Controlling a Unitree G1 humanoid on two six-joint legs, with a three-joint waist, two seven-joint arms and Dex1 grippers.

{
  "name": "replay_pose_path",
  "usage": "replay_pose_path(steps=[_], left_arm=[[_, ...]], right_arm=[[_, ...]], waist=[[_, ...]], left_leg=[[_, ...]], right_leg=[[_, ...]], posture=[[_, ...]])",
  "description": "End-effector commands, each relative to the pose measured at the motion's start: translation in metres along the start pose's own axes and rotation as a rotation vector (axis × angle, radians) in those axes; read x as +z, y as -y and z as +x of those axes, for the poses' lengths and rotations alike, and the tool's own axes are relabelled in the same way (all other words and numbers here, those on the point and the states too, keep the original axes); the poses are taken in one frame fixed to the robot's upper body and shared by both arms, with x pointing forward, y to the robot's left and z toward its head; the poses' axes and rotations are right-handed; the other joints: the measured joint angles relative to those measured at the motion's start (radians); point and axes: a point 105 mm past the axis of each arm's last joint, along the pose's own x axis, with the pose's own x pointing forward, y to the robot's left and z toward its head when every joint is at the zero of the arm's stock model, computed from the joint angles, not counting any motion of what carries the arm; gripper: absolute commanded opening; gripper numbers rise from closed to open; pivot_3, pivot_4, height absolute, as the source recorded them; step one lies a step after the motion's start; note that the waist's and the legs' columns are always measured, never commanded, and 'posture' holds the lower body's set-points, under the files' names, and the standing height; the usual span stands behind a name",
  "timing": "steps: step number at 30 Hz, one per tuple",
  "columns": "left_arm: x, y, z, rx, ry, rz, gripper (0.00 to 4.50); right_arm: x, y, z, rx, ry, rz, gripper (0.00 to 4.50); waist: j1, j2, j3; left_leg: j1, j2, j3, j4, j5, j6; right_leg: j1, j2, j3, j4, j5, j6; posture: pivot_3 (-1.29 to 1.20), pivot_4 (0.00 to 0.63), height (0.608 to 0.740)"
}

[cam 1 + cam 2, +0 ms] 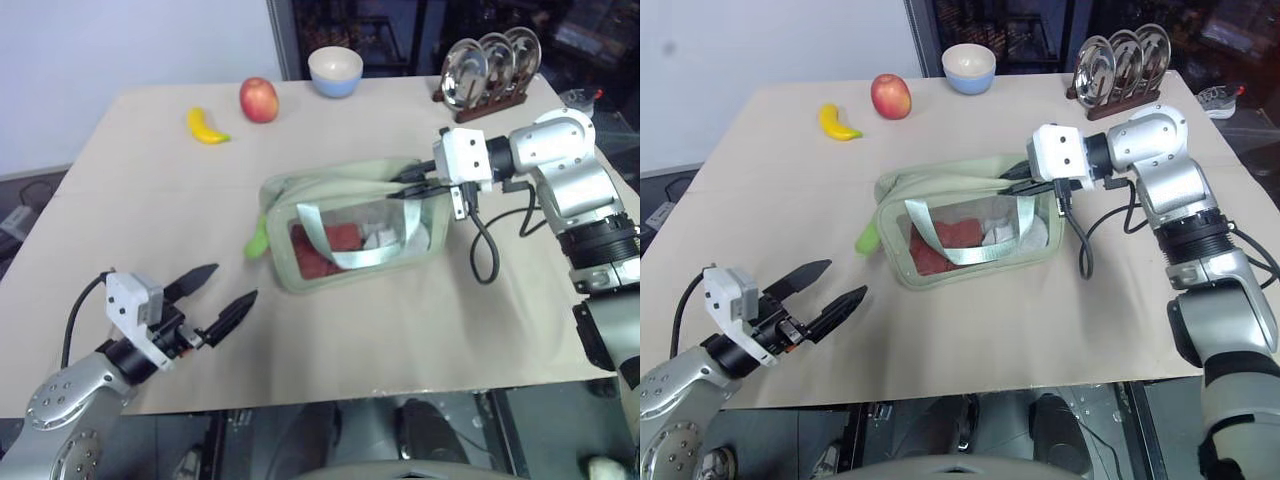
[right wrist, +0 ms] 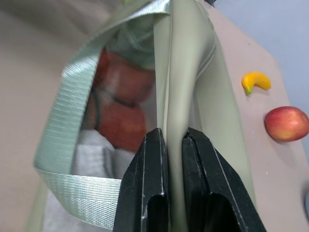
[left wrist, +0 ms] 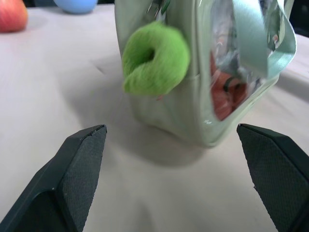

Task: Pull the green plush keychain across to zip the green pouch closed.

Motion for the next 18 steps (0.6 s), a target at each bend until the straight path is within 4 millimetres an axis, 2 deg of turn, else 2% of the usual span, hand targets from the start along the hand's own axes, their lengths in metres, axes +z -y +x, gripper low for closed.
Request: replay_pose_path(steps=[1,4,10,18], left_arm=[[0.009,-0.004,0.002,0.011,0.031,0.029,4.50],[0.012,-0.007,0.005,0.017,0.043,0.029,4.50],[0.007,-0.007,0.016,0.008,0.024,0.030,4.50],[0.006,-0.014,0.023,0.006,0.014,0.039,4.50]], right_arm=[[0.014,0.013,-0.012,-0.098,0.013,-0.094,0.06],[0.017,0.015,-0.015,-0.134,0.013,-0.094,0.06],[0.001,-0.012,-0.002,-0.084,-0.009,-0.045,0.06],[0.008,-0.009,0.003,-0.102,0.019,-0.003,0.06]], waist=[[0.000,0.000,0.000],[-0.003,0.000,0.000],[-0.002,0.000,0.000],[-0.008,0.000,0.000]], left_leg=[[0.000,0.000,0.000,0.000,0.000,0.000],[0.000,0.000,0.001,0.000,0.000,0.000],[-0.001,0.000,0.001,0.000,0.000,0.000],[0.001,0.000,0.001,0.000,0.000,-0.001]], right_leg=[[0.000,0.000,0.000,0.000,0.000,0.000],[-0.001,0.000,0.001,-0.001,0.000,0.000],[-0.001,0.000,0.001,-0.002,0.000,0.000],[-0.001,0.001,0.001,0.002,0.000,0.000]], posture=[[0.00,0.150,0.740],[0.00,0.150,0.740],[0.00,0.150,0.740],[0.00,0.150,0.740]])
